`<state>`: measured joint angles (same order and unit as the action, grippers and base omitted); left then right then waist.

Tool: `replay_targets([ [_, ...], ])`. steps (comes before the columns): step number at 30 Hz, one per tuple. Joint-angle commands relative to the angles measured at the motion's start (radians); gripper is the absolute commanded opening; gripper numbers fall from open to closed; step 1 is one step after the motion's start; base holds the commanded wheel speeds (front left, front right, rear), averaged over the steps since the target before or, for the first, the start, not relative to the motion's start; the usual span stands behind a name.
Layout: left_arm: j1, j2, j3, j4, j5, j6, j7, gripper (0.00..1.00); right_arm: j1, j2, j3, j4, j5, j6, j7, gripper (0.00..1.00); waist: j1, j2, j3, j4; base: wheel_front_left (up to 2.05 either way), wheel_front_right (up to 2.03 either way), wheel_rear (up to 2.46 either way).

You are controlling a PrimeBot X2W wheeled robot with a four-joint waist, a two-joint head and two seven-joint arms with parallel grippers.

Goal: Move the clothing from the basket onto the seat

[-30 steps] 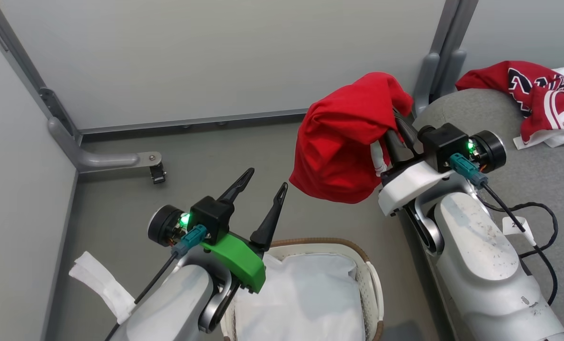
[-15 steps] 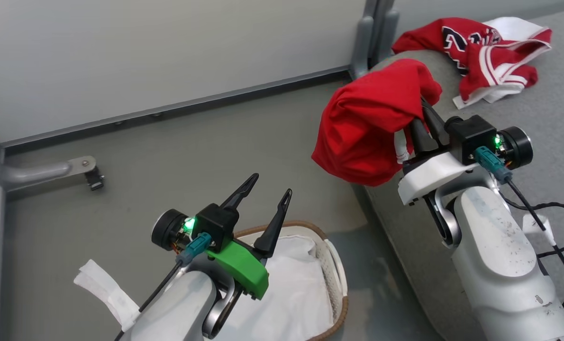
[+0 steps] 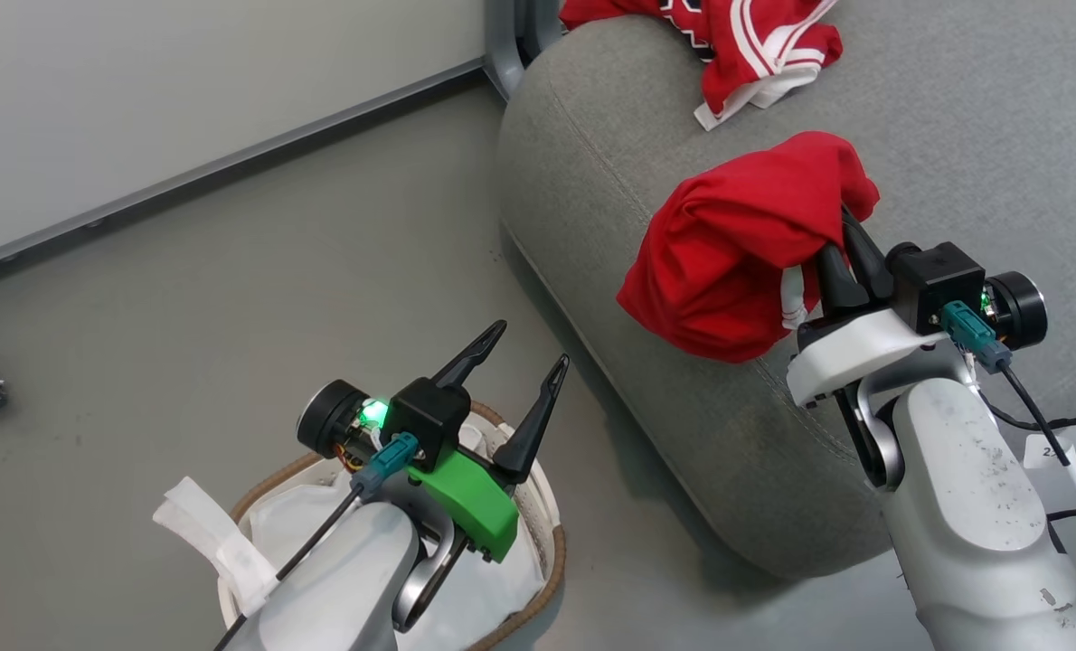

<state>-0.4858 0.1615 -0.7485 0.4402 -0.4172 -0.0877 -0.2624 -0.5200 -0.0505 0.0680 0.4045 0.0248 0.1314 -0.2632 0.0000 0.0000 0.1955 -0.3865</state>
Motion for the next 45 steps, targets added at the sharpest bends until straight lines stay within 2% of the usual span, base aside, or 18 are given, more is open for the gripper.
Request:
replay_targets([
  [1,-0.016,0.001,-0.001,0.005,0.011,-0.006,-0.003,1.0,0.013,0.0,-0.003,-0.009,0.004,-0.001,-0.002,0.0,0.0,0.0,0.051,-0.055,0.0,0.0,0.0],
  [9,-0.031,-0.006,-0.017,0.009,0.025,-0.018,-0.003,1.0,0.009,-0.001,-0.034,0.004,-0.01,-0.001,-0.003,0.0,0.0,0.0,0.073,-0.018,0.0,0.0,0.0],
  [16,-0.054,-0.013,-0.027,-0.005,0.036,-0.023,-0.004,1.0,-0.127,-0.006,-0.101,0.031,-0.096,-0.001,-0.003,0.0,0.0,0.0,0.124,0.048,0.0,0.0,0.0],
  [22,-0.086,-0.021,-0.041,-0.013,0.053,-0.026,-0.003,1.0,-0.31,-0.1,-0.159,0.065,-0.152,-0.001,-0.002,0.0,0.0,0.0,0.186,0.129,0.0,0.0,0.0],
  [28,-0.118,-0.034,-0.053,-0.026,0.066,-0.032,-0.002,1.0,-0.476,-0.244,-0.225,0.162,-0.16,-0.001,-0.002,0.0,0.0,0.0,0.262,0.233,0.0,0.0,0.0],
  [32,-0.144,-0.038,-0.062,-0.034,0.081,-0.034,-0.002,1.0,-0.545,-0.338,-0.28,0.261,-0.161,-0.002,0.02,0.0,0.0,0.0,0.319,0.295,0.0,0.0,0.0],
  [36,-0.169,-0.046,-0.073,-0.049,0.093,-0.035,-0.002,1.0,-0.563,-0.397,-0.377,0.341,-0.192,-0.001,0.049,0.0,0.0,0.0,0.372,0.35,0.0,0.0,0.0],
  [40,-0.19,-0.056,-0.078,-0.067,0.1,-0.037,-0.002,1.0,-0.553,-0.432,-0.459,0.419,-0.242,-0.001,0.063,0.0,0.0,0.0,0.414,0.384,0.0,0.0,0.0],
  [45,-0.201,-0.062,-0.082,-0.076,0.097,-0.04,-0.002,1.0,-0.548,-0.412,-0.512,0.485,-0.285,-0.001,0.055,0.0,0.0,0.0,0.451,0.388,0.0,0.0,0.0],
])
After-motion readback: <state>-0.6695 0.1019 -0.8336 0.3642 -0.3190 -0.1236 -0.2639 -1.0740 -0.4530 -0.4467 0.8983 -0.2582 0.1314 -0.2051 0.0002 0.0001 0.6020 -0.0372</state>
